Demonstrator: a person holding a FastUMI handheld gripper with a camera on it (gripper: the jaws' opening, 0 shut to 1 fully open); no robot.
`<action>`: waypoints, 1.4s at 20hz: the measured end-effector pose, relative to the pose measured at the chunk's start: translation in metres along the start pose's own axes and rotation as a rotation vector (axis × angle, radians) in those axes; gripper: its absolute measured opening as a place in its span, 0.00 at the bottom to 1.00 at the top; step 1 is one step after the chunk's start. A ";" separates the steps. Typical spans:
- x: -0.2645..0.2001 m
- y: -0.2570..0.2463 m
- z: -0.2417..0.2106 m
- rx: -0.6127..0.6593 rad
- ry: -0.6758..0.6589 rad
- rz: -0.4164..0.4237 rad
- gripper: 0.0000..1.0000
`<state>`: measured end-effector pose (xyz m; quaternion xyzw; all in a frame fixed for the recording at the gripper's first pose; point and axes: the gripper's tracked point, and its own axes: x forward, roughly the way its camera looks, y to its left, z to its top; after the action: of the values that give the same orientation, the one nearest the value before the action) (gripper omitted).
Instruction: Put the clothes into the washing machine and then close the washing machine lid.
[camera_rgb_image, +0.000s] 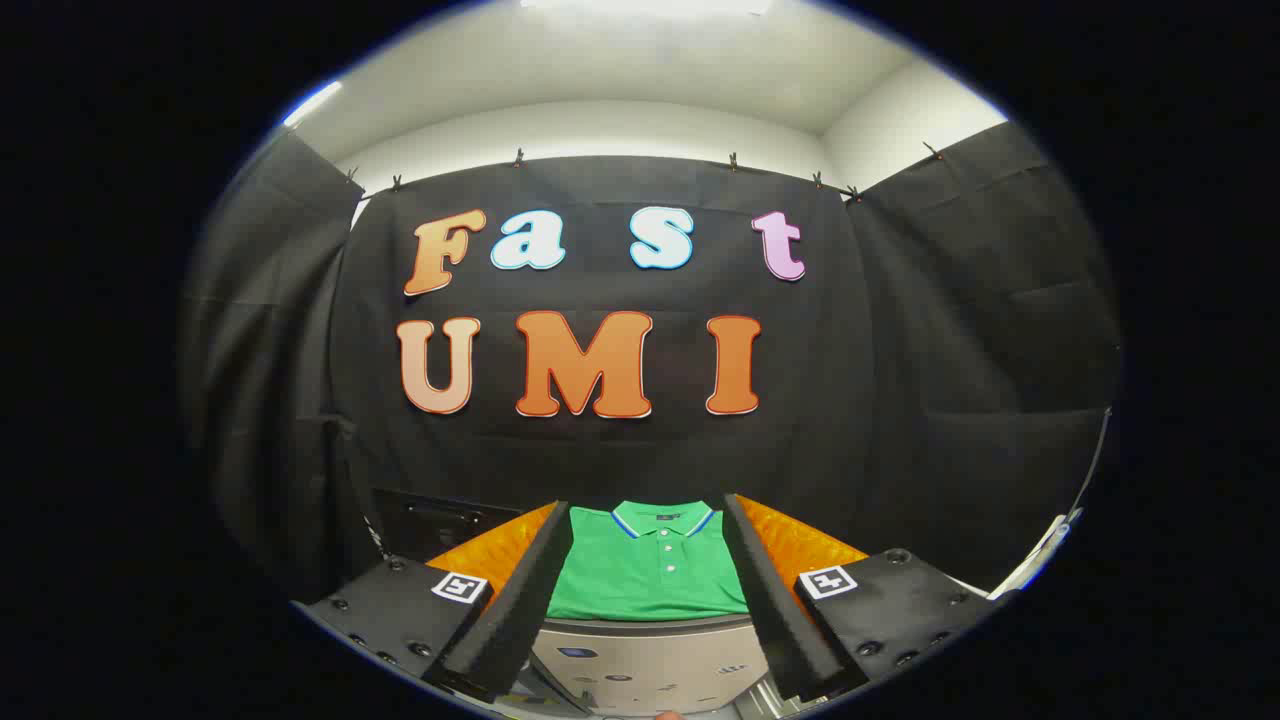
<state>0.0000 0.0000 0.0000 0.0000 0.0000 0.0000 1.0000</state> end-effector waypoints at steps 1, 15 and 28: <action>0.001 0.001 -0.002 0.011 0.004 0.004 0.98; -0.004 0.000 -0.009 0.009 0.017 0.012 0.97; 0.005 -0.005 -0.003 -0.004 0.005 0.013 0.97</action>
<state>0.0054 -0.0048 -0.0035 -0.0020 0.0025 0.0065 1.0000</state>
